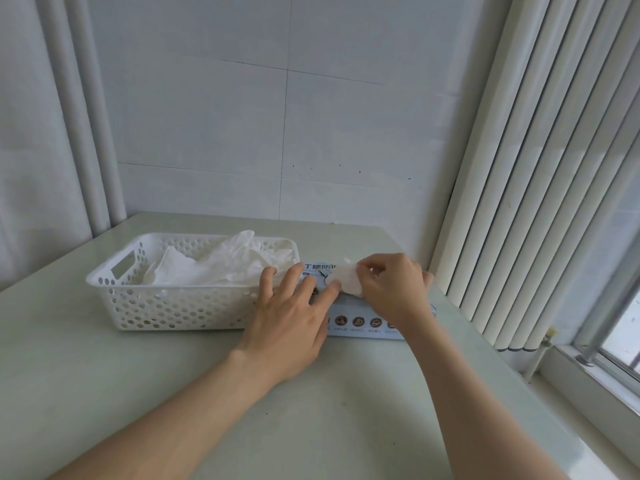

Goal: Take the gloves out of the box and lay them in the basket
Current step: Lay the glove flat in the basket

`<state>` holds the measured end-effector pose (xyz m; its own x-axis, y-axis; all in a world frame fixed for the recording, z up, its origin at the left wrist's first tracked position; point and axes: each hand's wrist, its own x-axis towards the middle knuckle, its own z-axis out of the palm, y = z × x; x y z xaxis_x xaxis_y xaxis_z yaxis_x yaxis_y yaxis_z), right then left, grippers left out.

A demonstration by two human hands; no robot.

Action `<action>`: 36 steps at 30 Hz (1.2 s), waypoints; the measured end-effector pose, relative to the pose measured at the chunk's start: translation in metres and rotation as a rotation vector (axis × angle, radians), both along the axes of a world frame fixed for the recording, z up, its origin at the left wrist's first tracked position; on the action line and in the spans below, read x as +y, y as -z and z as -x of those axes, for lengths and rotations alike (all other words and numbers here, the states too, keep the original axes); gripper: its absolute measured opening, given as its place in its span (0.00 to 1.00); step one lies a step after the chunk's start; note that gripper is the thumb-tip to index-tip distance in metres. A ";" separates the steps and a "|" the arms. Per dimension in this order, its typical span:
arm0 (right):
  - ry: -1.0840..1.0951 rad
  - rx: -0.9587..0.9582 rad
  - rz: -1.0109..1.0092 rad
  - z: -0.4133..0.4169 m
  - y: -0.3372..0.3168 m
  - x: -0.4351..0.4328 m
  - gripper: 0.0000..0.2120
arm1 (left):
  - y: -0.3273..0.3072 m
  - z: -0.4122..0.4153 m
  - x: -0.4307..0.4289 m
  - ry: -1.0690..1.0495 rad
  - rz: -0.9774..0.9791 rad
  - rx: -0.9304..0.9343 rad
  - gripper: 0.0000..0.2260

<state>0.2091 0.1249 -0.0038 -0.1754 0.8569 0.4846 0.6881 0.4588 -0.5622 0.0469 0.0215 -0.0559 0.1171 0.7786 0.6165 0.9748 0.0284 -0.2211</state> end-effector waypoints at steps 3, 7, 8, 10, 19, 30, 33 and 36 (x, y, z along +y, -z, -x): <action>0.010 0.153 -0.020 0.002 0.001 0.003 0.08 | -0.001 -0.001 -0.001 0.000 0.006 0.002 0.25; -0.068 0.266 -0.096 0.011 0.008 0.001 0.07 | -0.003 -0.003 0.000 -0.006 0.004 0.006 0.25; -0.096 0.313 -0.119 0.013 0.009 -0.001 0.06 | -0.003 -0.004 0.000 -0.007 0.002 0.007 0.24; -0.122 0.421 -0.171 0.015 0.007 -0.004 0.07 | -0.003 -0.004 0.000 -0.006 -0.001 0.008 0.24; -0.017 0.573 -0.359 0.016 -0.007 -0.019 0.12 | 0.002 -0.001 0.002 0.001 -0.028 -0.015 0.22; -0.182 0.653 -0.434 0.017 -0.020 -0.046 0.10 | -0.022 0.000 -0.007 0.259 -0.270 -0.432 0.20; -0.312 0.772 -0.125 0.020 -0.024 -0.053 0.09 | -0.034 0.001 -0.015 0.352 -0.245 -0.745 0.23; -0.469 0.912 0.234 0.021 -0.030 -0.060 0.12 | -0.041 0.000 -0.021 0.422 -0.146 -1.001 0.25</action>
<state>0.1877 0.0645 0.0260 -0.1657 0.8867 0.4317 -0.2596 0.3831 -0.8865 0.0473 0.0000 -0.0153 -0.2475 0.7052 0.6644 0.6487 -0.3887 0.6543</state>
